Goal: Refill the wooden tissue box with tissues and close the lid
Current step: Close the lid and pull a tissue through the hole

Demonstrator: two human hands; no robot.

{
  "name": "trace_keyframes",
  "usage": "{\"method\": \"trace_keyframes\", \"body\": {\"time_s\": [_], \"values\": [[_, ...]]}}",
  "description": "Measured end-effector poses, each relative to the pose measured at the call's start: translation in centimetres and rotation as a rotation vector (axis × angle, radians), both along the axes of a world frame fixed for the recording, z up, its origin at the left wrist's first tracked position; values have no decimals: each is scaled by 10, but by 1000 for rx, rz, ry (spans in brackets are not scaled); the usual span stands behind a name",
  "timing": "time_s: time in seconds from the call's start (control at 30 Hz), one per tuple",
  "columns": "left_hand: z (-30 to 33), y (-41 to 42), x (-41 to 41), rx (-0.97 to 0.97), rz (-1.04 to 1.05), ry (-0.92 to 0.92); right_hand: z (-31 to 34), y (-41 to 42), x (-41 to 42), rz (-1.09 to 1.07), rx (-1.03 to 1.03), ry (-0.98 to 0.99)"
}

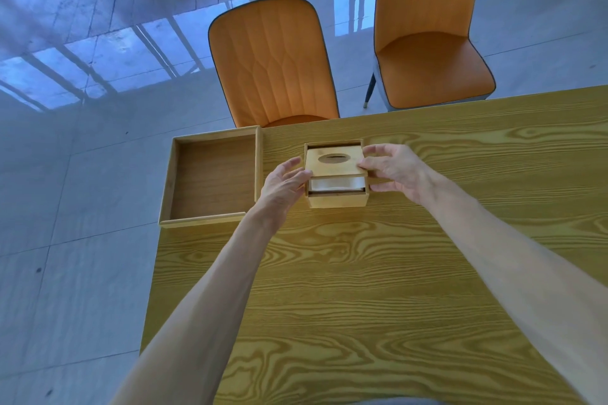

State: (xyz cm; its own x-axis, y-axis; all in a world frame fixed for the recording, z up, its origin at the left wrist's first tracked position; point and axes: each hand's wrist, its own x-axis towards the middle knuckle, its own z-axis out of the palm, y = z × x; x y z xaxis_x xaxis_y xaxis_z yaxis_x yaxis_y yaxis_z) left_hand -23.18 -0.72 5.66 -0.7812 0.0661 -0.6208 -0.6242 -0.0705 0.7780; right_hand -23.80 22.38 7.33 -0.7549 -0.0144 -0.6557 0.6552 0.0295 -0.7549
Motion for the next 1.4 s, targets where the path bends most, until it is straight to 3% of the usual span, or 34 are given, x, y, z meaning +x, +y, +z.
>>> {"method": "trace_keyframes", "body": {"time_s": [0.67, 0.93, 1.17, 1.4], "values": [[-16, 1, 15, -226, -25, 67, -28, -12, 16, -88, 154, 106], [-16, 3, 11, -329, -108, 113, -36, -12, 15, -32, 314, 188], [-22, 10, 6, -338, -98, 85, -27, -29, 10, 233, 953, 632], [-26, 19, 5, -436, -96, 87, -21, -66, -8, 523, 1230, 637]]}}
